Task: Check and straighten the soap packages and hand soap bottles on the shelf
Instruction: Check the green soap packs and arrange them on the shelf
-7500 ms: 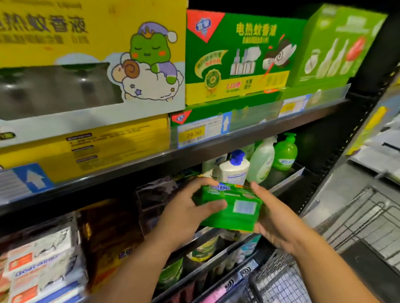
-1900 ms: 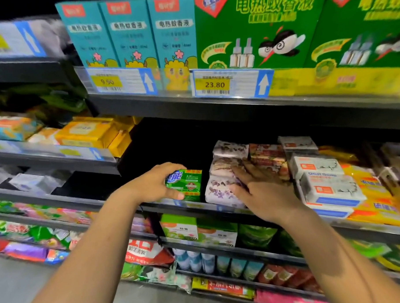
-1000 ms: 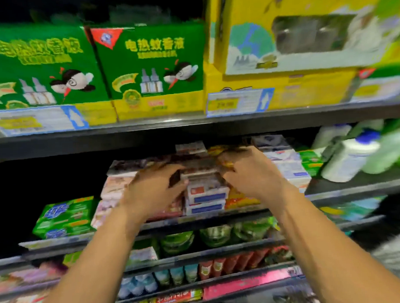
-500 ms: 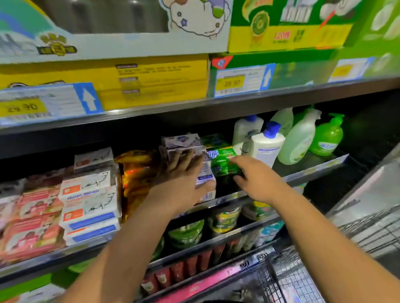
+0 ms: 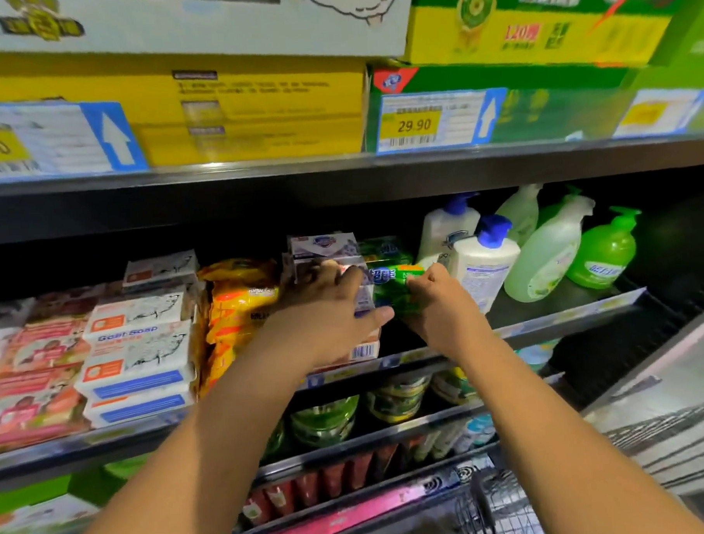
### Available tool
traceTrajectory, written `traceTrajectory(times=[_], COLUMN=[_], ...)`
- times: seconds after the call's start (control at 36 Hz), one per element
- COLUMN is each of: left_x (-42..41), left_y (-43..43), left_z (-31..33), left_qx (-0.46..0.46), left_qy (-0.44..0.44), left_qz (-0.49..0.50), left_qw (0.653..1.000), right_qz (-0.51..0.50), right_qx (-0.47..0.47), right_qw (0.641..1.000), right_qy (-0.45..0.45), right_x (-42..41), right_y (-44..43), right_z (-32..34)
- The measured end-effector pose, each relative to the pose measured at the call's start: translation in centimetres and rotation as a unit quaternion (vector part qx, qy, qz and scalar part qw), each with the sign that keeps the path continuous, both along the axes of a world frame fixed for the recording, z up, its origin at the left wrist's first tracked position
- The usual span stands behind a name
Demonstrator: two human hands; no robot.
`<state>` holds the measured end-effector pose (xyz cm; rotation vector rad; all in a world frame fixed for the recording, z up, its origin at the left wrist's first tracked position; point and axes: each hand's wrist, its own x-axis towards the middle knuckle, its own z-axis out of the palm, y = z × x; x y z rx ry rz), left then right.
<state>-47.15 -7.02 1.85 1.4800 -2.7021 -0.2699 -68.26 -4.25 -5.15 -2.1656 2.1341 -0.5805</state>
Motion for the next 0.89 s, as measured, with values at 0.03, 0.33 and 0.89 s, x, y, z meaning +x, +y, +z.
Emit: traceTrajectory(times=[0.03, 0.33, 0.89], left_x=[-0.1, -0.4, -0.4], left_y=[0.1, -0.8, -0.6], left_z=[-0.3, -2.1, -1.9], left_qx=[-0.012, 0.005, -0.031], left_qy=[0.003, -0.013, 0.007], left_qz=[-0.001, -0.003, -0.006], left_qw=[1.0, 1.0, 0.999], right_qz=[-0.037, -0.058, -0.159], right_qx=[0.011, 0.026, 0.063], right_qw=[0.999, 0.998, 0.983], right_qy=[-0.012, -0.005, 0.059], right_x=[0.5, 1.1, 2.8], right_y=[-0.1, 0.0, 1.0], right_z=[0.9, 2.0, 2.9])
